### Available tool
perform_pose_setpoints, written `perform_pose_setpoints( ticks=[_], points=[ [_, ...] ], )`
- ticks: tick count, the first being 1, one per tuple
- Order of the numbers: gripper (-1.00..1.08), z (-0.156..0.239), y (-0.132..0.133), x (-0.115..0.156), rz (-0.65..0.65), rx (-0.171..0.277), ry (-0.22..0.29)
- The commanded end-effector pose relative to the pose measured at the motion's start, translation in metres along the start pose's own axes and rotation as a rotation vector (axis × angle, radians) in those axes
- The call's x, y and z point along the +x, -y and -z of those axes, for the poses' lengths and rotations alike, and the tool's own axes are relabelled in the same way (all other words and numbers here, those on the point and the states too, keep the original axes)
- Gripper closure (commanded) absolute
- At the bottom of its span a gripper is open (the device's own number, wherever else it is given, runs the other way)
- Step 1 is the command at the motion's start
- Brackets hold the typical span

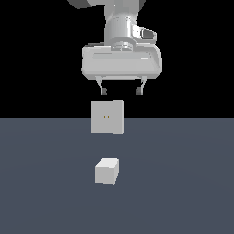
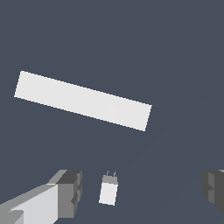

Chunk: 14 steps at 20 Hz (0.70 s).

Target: Plug the charger into the wall socket.

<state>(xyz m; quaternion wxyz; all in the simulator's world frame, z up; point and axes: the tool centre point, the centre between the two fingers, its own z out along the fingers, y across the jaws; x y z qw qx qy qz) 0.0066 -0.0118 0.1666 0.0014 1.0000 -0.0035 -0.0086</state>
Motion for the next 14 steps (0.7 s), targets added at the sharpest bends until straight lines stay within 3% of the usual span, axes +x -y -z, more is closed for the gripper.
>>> perform_pose_setpoints(
  ticks=[1, 14],
  points=[
    [-0.92, 0.0, 0.0, 0.0, 0.0, 0.0, 0.0],
    [-0.92, -0.017, 0.003, -0.021, -0.027, -0.001, -0.022]
  ],
)
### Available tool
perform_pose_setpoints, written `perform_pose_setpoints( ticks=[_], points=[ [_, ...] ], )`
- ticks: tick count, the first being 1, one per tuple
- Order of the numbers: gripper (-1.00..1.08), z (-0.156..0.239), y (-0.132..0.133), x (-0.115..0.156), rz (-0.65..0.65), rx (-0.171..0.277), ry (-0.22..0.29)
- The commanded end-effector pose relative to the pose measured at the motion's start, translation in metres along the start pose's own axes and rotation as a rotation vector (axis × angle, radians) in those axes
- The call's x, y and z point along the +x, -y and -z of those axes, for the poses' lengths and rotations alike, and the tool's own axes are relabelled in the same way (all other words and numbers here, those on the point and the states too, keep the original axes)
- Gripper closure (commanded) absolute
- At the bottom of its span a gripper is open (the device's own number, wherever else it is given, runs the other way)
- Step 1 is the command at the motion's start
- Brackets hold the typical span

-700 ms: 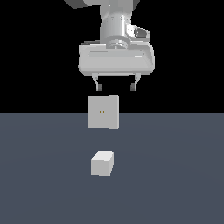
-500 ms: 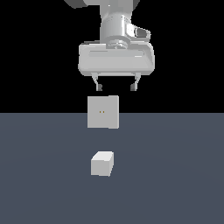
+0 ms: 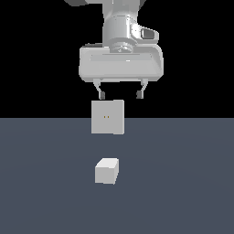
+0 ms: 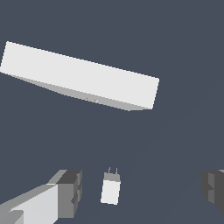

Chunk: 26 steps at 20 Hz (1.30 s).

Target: Plug the charger into the wall socket.

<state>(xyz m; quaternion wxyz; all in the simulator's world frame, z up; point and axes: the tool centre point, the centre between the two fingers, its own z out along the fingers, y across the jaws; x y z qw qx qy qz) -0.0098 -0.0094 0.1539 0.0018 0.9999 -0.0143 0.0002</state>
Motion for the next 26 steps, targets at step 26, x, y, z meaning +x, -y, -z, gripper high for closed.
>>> perform_pose_setpoints(
  ticks=[26],
  points=[
    [-0.92, -0.089, 0.022, -0.094, -0.136, -0.003, -0.109]
  ],
)
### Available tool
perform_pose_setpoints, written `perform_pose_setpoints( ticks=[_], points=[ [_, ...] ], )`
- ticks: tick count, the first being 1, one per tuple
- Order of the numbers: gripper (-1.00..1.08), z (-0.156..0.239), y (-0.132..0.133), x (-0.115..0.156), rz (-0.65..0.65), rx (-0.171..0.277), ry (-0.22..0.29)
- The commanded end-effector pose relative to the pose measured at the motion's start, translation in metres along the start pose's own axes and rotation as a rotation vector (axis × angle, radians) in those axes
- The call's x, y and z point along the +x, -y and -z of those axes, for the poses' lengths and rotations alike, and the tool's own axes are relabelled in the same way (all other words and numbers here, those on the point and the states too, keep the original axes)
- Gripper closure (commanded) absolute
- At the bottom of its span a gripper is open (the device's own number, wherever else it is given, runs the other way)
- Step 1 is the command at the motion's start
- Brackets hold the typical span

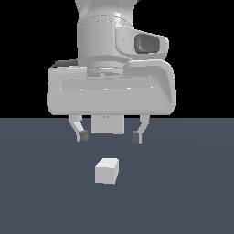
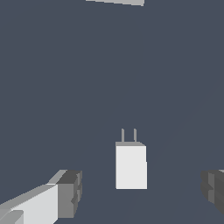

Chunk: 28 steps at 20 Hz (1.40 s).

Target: Plug the charger into the wall socket.

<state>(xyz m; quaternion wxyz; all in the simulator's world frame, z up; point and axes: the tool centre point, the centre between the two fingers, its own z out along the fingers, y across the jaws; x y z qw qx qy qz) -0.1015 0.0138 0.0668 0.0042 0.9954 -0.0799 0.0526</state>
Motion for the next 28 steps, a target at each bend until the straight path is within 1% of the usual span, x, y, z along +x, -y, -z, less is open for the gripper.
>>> perform_pose_setpoints(
  ticks=[1, 14, 23, 28],
  points=[
    [-0.92, -0.003, 0.001, -0.003, -0.006, 0.0, -0.005],
    [-0.92, -0.009, 0.001, -0.004, -0.006, -0.001, -0.006],
    [-0.92, -0.043, 0.001, -0.008, -0.006, -0.001, -0.006],
    [-0.92, -0.053, 0.001, -0.009, -0.006, -0.001, -0.006]
  ],
)
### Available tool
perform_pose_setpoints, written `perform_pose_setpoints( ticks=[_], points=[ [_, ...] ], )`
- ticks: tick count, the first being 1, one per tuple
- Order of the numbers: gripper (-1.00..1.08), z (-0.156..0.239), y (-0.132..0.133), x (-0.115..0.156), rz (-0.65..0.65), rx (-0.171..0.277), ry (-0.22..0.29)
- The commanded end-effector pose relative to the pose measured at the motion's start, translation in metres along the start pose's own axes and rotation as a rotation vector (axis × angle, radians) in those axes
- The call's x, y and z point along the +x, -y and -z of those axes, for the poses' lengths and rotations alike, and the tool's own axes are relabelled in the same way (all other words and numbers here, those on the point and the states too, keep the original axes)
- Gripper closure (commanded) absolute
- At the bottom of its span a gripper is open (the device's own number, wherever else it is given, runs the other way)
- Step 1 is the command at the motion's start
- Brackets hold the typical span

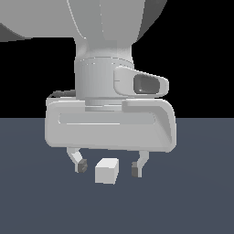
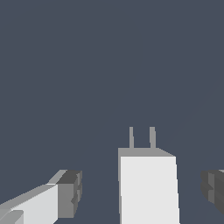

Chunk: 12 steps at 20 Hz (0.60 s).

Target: Plug the charger into the wall socket.

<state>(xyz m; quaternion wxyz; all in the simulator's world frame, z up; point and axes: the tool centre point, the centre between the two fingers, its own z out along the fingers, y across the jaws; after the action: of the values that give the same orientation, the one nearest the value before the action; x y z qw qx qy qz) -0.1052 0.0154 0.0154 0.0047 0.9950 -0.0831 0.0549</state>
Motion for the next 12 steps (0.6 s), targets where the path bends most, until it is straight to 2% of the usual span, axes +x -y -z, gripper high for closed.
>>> perform_pose_setpoints(
  ticks=[1, 2, 3, 12],
  points=[
    [-0.92, -0.0033, 0.0001, 0.0002, 0.0, 0.0, -0.001],
    [-0.92, -0.0036, 0.0001, 0.0002, 0.0, 0.0, -0.001],
    [1.08, -0.0036, 0.0001, 0.0002, 0.0, 0.0, -0.001],
    [1.08, -0.0036, 0.0001, 0.0002, 0.0, 0.0, -0.001]
  ],
)
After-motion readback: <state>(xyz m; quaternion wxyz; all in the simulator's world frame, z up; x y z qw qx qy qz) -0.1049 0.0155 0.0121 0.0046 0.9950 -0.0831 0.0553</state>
